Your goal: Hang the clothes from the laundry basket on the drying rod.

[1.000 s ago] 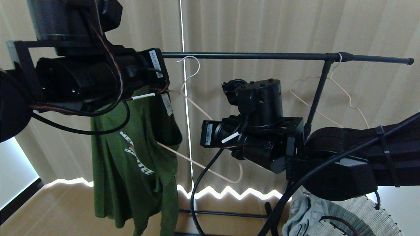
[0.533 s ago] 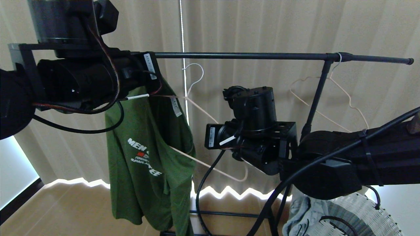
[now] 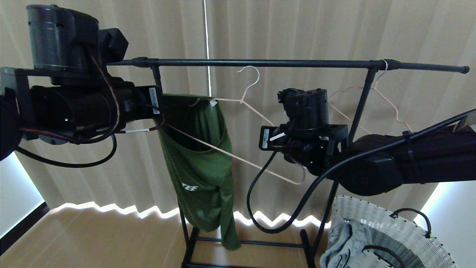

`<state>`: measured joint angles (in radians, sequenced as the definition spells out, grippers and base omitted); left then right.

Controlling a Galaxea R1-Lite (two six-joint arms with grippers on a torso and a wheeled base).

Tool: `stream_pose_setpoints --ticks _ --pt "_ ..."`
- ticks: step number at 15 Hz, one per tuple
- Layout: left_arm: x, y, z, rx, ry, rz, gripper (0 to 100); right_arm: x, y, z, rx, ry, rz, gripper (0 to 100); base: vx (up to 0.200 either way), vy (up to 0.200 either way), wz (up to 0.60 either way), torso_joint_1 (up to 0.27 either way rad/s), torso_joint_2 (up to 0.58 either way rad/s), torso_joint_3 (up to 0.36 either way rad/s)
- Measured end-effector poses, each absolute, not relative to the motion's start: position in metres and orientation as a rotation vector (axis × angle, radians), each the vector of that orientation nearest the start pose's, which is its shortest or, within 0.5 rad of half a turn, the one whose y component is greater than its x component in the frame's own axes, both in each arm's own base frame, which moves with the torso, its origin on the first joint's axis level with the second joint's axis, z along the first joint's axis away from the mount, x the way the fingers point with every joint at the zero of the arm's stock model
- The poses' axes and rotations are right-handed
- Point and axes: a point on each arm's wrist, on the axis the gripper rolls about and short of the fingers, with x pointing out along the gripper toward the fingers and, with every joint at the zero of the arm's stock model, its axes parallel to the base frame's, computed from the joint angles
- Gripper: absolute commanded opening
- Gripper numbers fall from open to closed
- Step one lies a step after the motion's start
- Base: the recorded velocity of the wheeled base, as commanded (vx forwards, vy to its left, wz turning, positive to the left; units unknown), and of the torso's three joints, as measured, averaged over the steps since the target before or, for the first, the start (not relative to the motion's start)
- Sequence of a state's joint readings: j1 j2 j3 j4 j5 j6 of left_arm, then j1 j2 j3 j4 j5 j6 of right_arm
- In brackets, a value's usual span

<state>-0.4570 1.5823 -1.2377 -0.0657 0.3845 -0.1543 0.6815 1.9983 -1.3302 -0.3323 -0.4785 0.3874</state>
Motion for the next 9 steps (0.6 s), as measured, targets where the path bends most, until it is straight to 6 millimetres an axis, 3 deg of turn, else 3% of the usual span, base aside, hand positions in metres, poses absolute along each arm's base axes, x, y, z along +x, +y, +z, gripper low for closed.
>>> stream_pose_setpoints --ticks 9 --pt "0.267 -0.109 0.296 -0.008 0.199 -0.018 0 0.331 0.232 0.196 0.165 0.287 0.084 0 0.0 0.0 0.0 0.0 0.0 0.0"
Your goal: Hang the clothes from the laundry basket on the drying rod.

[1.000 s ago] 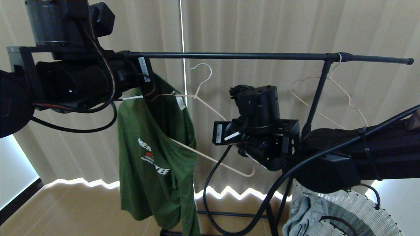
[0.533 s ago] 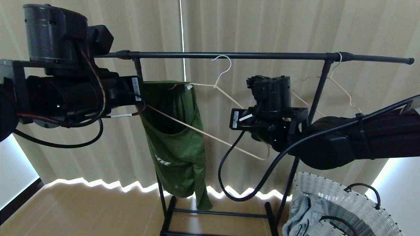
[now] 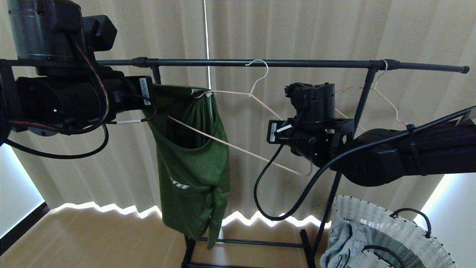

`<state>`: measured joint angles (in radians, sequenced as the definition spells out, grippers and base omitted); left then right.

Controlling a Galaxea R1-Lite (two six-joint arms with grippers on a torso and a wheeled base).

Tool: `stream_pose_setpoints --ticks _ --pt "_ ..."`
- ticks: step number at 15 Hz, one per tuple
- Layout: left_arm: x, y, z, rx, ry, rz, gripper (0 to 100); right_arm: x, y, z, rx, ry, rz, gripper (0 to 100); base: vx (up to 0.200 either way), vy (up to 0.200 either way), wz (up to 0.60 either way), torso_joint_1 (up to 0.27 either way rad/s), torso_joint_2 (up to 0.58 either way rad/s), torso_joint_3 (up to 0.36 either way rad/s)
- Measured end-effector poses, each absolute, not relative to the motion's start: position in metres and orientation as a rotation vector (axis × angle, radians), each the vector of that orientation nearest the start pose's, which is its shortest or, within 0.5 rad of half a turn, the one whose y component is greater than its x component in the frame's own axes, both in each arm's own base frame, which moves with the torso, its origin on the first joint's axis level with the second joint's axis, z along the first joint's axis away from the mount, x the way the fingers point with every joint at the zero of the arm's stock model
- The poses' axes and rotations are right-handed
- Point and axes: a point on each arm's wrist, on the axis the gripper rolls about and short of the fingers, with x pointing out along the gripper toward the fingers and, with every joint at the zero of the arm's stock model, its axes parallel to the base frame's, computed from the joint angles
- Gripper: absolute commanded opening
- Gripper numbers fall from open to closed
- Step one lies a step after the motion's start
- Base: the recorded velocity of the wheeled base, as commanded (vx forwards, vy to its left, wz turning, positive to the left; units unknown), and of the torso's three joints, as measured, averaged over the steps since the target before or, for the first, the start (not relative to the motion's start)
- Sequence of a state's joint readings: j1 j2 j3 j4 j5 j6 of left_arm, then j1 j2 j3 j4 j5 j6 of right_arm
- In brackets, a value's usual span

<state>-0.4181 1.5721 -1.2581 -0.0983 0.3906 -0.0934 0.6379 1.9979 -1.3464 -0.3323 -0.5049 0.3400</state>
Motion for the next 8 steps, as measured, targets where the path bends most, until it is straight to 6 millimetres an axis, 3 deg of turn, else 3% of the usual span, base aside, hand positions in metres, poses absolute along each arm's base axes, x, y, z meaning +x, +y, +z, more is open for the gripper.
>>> stream_pose_setpoints --ticks 8 --pt "0.269 -0.11 0.299 0.037 0.154 -0.023 0 0.327 0.215 0.19 -0.018 0.296 0.014 0 0.0 0.0 0.0 0.0 0.0 0.0"
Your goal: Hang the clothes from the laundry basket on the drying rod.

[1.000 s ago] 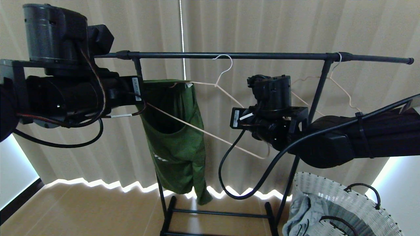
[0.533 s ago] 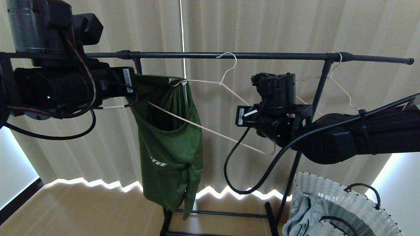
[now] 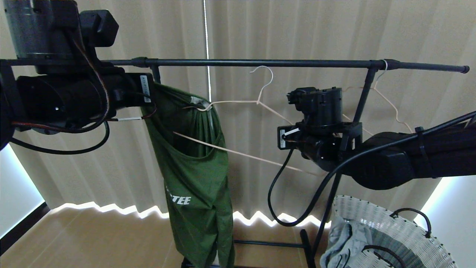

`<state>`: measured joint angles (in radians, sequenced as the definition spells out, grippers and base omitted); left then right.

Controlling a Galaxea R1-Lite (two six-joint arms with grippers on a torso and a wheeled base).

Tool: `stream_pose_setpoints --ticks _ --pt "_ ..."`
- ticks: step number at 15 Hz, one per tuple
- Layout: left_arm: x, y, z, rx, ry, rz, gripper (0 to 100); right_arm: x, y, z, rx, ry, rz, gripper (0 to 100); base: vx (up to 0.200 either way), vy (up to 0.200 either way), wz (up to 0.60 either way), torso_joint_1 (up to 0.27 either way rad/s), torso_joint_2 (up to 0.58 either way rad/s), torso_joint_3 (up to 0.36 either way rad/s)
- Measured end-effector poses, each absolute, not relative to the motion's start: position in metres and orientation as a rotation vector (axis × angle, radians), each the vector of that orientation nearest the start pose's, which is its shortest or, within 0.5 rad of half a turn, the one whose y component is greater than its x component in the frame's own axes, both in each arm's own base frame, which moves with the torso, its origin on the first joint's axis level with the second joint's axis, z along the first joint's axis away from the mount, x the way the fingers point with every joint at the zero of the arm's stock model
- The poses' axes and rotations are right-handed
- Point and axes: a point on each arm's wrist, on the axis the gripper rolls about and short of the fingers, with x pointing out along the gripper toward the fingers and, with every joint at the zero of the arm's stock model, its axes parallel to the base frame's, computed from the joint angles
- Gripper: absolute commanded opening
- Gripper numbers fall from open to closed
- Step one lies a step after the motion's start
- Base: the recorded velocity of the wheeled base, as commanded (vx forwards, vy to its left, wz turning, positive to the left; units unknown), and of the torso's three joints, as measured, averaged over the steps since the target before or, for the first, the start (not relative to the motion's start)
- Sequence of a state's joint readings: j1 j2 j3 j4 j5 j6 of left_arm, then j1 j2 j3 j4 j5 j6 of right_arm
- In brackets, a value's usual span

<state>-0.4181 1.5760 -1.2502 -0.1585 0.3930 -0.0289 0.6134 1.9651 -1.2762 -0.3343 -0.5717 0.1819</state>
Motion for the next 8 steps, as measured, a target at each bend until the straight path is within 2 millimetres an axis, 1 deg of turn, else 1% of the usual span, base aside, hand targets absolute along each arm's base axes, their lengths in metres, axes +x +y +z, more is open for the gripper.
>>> stream_pose_setpoints --ticks 4,8 --pt "0.271 -0.118 0.294 0.047 0.17 -0.042 0 0.31 0.203 0.201 -0.166 0.285 0.035 0 0.0 0.0 0.0 0.0 0.0 0.0" --pt "0.264 -0.134 0.291 0.041 0.178 -0.096 0 0.306 0.199 0.211 -0.206 0.26 0.019 0 0.0 0.0 0.0 0.0 0.0 0.0"
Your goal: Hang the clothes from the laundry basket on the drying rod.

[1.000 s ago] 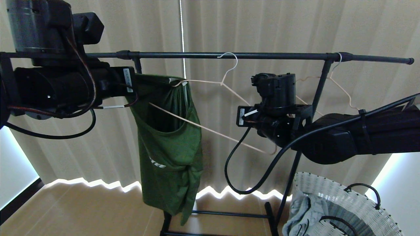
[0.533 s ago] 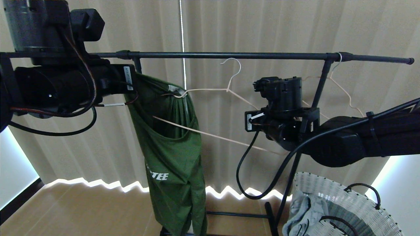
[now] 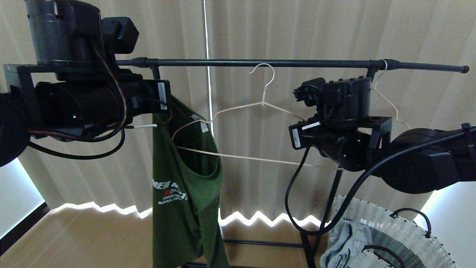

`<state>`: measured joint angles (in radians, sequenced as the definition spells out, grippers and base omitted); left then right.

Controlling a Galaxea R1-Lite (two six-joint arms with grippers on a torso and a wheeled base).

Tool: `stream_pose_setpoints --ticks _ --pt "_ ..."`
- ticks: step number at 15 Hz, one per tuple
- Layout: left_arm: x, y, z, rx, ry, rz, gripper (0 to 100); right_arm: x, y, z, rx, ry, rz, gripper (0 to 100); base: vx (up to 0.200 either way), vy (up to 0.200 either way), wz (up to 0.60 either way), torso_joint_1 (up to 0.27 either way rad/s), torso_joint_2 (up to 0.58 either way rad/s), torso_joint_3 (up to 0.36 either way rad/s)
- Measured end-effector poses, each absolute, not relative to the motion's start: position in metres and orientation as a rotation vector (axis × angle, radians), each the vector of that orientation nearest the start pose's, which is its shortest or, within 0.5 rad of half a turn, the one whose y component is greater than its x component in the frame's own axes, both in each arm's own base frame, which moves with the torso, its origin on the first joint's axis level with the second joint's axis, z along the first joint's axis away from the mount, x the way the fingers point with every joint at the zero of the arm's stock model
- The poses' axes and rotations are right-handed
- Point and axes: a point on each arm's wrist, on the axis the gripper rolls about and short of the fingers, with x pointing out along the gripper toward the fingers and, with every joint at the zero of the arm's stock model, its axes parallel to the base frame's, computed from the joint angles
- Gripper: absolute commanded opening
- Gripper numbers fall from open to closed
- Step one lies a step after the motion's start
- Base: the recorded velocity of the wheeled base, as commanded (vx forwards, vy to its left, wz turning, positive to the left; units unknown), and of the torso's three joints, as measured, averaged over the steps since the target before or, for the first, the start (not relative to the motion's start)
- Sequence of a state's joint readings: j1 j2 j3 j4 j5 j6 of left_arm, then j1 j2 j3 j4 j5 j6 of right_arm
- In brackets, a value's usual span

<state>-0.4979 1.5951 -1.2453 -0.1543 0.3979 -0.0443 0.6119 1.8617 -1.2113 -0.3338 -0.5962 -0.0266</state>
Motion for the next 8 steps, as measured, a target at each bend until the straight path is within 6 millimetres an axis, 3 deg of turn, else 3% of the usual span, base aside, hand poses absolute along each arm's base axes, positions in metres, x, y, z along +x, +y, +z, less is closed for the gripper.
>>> stream_pose_setpoints --ticks 4,8 --pt "0.258 -0.146 0.287 0.04 0.195 -0.139 0 0.308 0.202 0.221 -0.186 0.226 -0.001 0 0.0 0.0 0.0 0.0 0.0 0.0" --pt "0.26 -0.161 0.287 -0.013 0.191 -0.175 0 0.297 0.222 0.223 -0.154 0.198 0.058 0 0.0 0.0 0.0 0.0 0.0 0.0"
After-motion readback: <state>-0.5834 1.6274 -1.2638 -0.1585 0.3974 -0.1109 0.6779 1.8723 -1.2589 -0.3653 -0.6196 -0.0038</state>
